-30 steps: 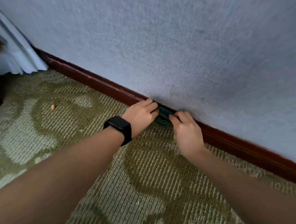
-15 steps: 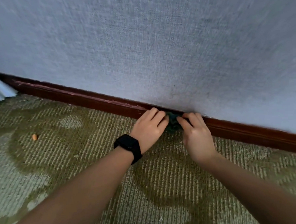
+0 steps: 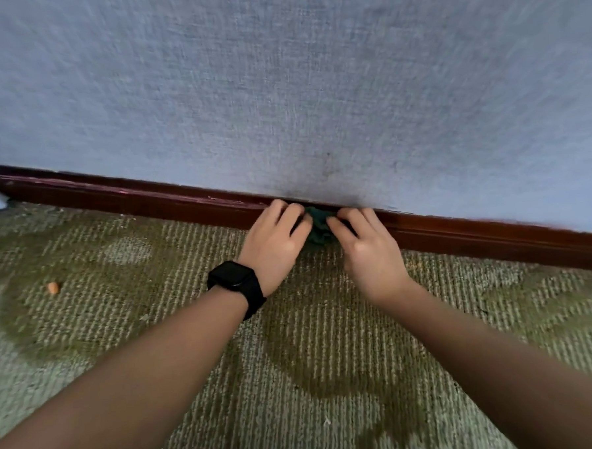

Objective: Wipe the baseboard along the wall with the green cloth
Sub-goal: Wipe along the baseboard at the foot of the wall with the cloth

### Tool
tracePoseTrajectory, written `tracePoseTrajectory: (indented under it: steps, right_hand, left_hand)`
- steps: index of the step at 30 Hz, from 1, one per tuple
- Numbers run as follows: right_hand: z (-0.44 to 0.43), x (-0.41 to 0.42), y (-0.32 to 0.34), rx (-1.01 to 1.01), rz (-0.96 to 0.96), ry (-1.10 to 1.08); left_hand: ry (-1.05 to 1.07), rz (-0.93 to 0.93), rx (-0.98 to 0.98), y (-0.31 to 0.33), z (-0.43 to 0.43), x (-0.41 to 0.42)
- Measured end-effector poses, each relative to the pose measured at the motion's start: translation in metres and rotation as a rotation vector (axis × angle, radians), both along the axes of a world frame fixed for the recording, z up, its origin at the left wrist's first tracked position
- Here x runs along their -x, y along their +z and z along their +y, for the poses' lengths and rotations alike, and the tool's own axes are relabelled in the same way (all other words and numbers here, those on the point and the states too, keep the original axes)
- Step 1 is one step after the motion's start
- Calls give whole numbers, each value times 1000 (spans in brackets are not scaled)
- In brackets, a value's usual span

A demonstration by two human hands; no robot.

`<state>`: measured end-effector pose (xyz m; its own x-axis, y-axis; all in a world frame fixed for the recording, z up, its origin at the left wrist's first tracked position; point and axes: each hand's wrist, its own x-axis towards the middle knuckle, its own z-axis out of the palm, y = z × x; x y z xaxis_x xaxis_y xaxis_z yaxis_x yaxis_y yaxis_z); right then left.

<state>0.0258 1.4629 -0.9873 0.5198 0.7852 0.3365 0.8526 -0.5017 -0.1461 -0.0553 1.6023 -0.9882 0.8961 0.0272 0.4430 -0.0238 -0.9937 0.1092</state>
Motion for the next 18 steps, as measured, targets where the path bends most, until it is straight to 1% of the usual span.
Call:
tracePoseTrajectory:
  steps: [3,7,11,15,18]
  right_hand:
    - [8,6,1,-17,41,-42]
    - [32,15,2,-43,62,-17]
    - [36,16,1,-22,69,27]
    - [28,7,3,55,-16,101]
    - [31,11,1,25,19,64]
  left_hand:
    - [0,47,-6,1,10,4]
    - [6,53,-45,-4,34,15]
    - [42,27,-42,-9,42,21]
    - [50,-30,-8,-13,34,18]
    - [48,-39,3,-14,31,15]
